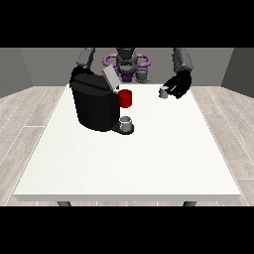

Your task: Insert the coffee pod into the coffee machine and close the lid

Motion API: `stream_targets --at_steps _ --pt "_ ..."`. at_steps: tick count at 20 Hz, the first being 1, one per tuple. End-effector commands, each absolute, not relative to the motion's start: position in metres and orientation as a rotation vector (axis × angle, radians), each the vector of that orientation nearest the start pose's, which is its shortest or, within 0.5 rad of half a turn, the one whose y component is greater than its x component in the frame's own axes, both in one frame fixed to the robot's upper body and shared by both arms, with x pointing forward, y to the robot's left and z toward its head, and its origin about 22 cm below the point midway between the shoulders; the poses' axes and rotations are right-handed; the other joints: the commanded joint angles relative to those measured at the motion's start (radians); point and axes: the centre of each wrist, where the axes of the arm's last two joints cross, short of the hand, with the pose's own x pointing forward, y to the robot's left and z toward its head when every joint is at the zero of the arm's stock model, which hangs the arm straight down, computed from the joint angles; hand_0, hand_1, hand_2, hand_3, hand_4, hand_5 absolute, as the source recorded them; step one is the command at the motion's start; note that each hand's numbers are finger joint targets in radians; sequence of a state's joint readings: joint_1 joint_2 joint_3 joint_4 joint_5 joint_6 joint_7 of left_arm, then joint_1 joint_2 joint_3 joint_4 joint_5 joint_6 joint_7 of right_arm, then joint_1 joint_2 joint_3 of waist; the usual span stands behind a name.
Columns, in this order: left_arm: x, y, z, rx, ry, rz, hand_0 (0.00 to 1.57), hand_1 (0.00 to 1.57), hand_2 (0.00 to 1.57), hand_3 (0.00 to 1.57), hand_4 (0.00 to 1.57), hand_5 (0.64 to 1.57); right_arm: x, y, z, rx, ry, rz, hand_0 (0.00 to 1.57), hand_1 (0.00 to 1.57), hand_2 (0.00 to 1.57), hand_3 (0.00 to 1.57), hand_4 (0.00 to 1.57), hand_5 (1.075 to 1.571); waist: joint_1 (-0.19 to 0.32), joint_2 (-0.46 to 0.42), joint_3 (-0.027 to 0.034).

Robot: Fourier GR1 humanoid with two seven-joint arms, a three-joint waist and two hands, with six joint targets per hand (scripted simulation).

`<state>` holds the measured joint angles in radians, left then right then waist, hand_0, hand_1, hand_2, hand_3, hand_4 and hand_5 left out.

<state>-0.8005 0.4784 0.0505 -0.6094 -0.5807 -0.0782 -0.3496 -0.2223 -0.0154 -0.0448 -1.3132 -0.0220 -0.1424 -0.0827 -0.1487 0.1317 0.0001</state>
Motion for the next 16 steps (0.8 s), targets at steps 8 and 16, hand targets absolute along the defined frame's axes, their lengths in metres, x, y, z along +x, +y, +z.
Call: stream_targets --at_steps 8,16 --pt "0.437 0.28 0.124 0.589 -1.573 -0.924 1.25 1.25 1.33 1.28 0.54 1.571 0.297 -0.225 -0.015 -0.046 -1.608 -0.079 0.0 0.0 0.0 0.0 0.52 1.571 -0.03 -0.025 0.0002" --pt "0.451 0.294 0.195 0.677 -1.669 -0.815 1.21 1.21 1.25 1.2 0.51 1.571 0.311 -0.202 0.022 -0.083 -1.677 -0.022 0.0 0.0 0.0 0.0 0.51 1.571 -0.115 0.048 -0.0003"
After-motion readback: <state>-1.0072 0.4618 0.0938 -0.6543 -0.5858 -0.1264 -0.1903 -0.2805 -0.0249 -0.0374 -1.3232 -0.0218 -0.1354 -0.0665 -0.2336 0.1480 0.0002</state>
